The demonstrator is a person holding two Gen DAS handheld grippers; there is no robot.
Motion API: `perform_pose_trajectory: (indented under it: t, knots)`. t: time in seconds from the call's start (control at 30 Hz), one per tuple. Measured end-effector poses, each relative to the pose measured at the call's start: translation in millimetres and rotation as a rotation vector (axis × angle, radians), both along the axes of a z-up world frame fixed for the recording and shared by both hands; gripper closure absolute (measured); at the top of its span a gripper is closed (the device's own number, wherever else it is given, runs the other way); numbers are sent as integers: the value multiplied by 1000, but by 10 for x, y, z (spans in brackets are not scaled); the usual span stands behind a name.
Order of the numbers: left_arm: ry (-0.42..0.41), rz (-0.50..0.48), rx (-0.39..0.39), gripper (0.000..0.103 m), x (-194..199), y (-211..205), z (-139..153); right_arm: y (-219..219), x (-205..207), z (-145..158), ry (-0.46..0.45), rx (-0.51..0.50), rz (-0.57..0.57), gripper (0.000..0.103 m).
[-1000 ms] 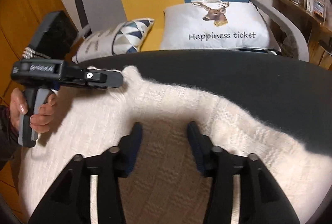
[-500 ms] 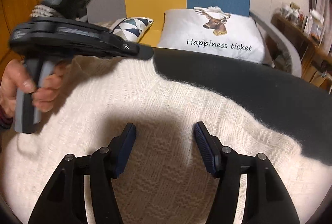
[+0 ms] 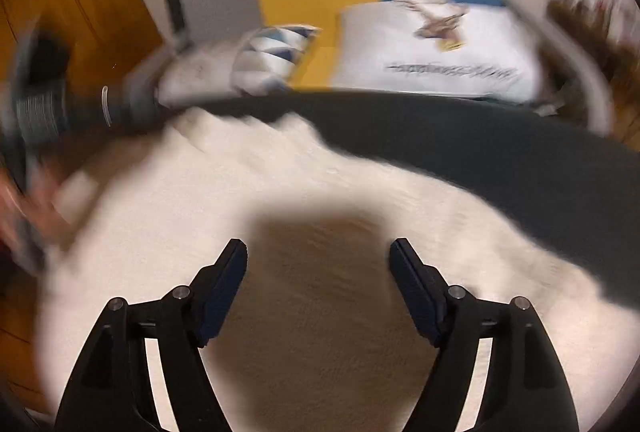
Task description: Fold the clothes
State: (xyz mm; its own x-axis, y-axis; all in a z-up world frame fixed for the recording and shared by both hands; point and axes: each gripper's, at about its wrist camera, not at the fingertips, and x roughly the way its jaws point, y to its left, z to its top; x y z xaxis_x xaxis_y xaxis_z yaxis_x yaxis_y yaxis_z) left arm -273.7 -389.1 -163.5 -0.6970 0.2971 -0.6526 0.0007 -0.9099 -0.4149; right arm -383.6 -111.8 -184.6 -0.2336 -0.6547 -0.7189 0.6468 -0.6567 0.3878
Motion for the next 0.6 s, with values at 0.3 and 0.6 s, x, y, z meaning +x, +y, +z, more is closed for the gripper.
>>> perform_pose_trajectory:
  t: [0.3,0.6]
  knots:
    - [-79,-10,-74,85,209,171,-390,-1095,-583,-227,-478,-339,160,26]
    - [-66,0,11,85,246,81,-453,-1617,-723,-420,-605,-388,271,26]
